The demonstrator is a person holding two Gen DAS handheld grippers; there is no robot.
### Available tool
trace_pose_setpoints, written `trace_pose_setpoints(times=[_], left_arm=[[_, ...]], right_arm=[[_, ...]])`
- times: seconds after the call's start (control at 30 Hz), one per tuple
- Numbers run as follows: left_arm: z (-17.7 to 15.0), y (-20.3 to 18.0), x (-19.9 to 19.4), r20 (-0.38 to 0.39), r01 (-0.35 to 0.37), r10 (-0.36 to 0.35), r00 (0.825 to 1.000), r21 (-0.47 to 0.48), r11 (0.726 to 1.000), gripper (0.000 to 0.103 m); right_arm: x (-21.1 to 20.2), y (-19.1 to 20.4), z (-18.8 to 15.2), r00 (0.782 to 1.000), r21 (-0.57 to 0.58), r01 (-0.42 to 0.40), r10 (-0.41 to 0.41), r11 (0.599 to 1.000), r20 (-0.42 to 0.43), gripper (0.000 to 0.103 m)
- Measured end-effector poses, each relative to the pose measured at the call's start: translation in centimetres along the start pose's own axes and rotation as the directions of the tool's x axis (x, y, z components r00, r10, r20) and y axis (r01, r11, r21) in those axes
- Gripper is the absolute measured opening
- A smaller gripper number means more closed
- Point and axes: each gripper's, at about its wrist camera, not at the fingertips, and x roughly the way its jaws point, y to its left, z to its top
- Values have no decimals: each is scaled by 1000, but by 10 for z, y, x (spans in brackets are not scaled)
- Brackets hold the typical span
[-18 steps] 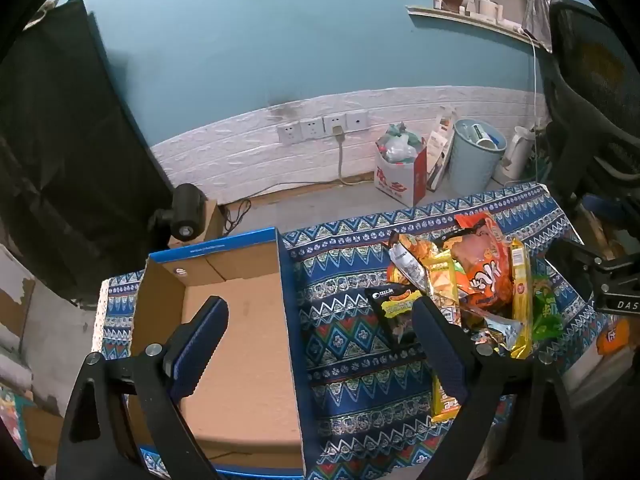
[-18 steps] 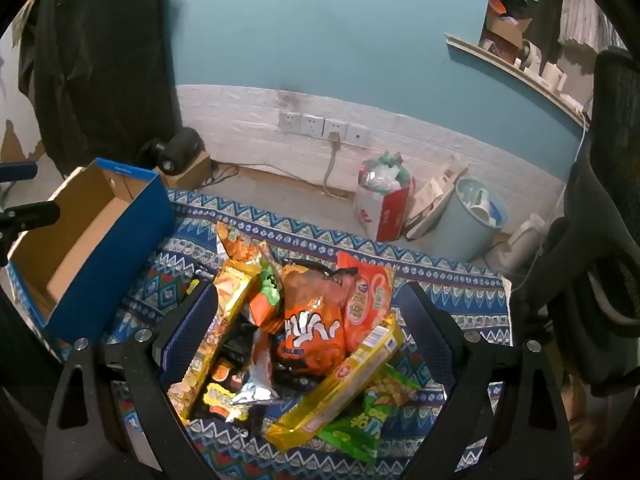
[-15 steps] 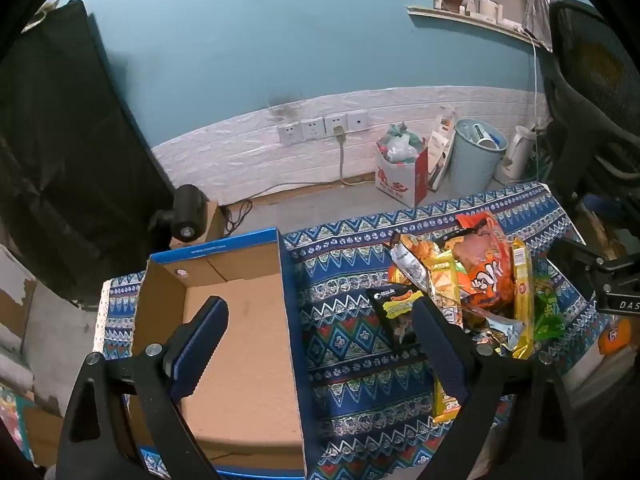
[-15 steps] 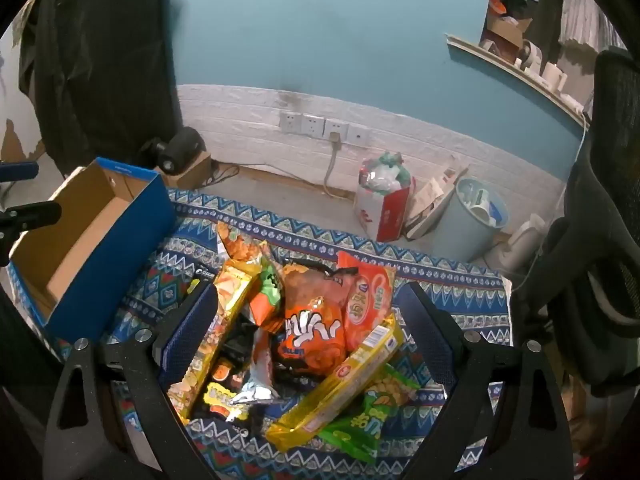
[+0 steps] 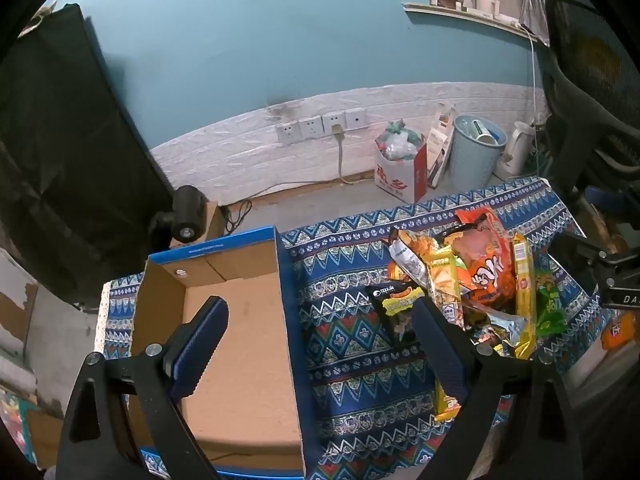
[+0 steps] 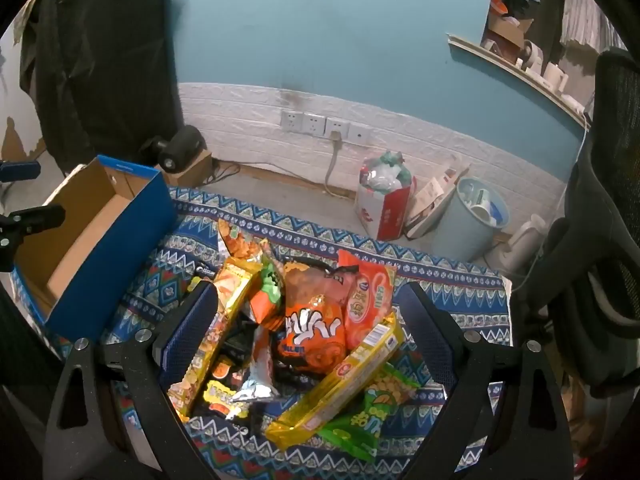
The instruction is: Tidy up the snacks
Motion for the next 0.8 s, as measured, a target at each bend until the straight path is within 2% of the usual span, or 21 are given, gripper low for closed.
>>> trace_pose_setpoints(times=[0.8], left_arm=[[-4,-3,0,-1,0,0,1000,5,1000,94]], right_arm=[[0,-2,2,1000,2,10,-10,1000,2,91]])
